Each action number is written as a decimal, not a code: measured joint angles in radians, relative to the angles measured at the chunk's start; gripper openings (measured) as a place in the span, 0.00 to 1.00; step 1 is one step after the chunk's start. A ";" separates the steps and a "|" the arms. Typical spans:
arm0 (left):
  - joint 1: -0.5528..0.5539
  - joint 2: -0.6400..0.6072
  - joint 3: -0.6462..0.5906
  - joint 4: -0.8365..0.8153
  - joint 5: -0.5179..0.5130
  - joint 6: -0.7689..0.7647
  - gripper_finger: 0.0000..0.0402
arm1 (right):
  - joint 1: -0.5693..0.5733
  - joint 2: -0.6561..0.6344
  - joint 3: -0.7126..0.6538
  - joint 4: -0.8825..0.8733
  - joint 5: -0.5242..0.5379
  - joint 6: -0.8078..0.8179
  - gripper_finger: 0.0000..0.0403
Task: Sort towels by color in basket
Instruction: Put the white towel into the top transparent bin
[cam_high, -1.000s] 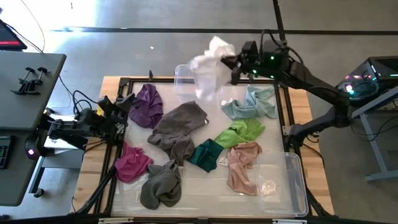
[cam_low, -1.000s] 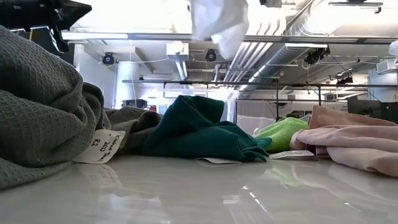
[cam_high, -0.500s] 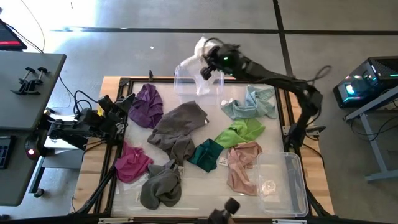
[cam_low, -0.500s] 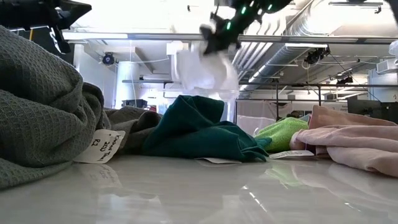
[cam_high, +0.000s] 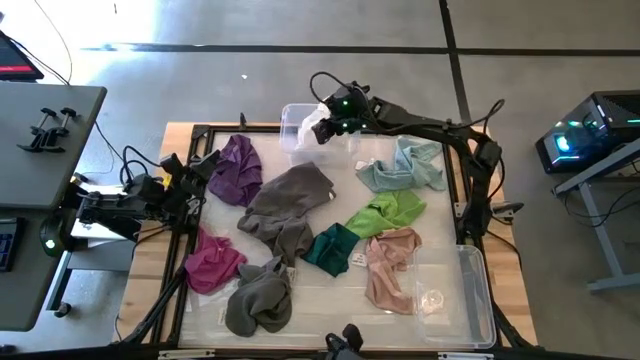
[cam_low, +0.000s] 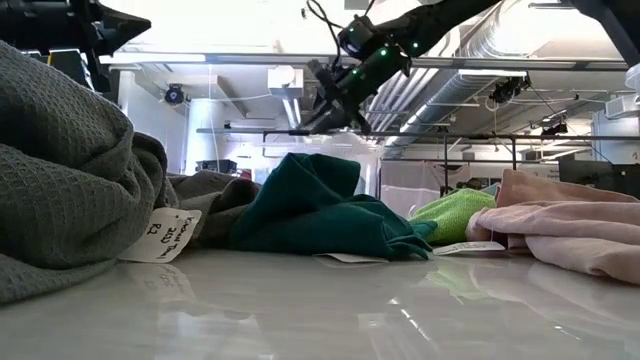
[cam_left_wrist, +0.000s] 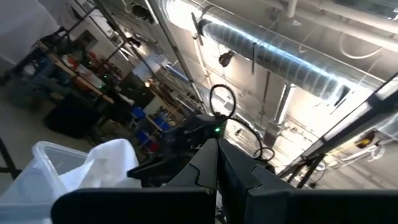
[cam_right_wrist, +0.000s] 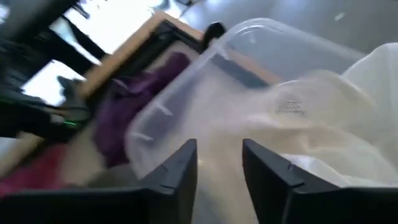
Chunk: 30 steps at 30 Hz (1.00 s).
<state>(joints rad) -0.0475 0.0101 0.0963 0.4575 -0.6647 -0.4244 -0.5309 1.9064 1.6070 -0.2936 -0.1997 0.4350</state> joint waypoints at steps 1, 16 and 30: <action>0.000 0.000 0.000 -0.001 -0.005 0.000 0.00 | -0.007 0.000 0.000 0.014 -0.044 0.015 0.35; 0.000 0.000 0.000 -0.009 -0.024 -0.018 0.00 | -0.071 -0.064 0.272 -0.465 0.394 -0.101 0.38; 0.000 0.000 0.000 -0.043 -0.024 -0.017 0.00 | -0.026 0.050 0.222 -0.535 0.538 0.021 0.38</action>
<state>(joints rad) -0.0479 0.0101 0.0959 0.4142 -0.6884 -0.4416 -0.5567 1.9566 1.8294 -0.8289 0.3379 0.4557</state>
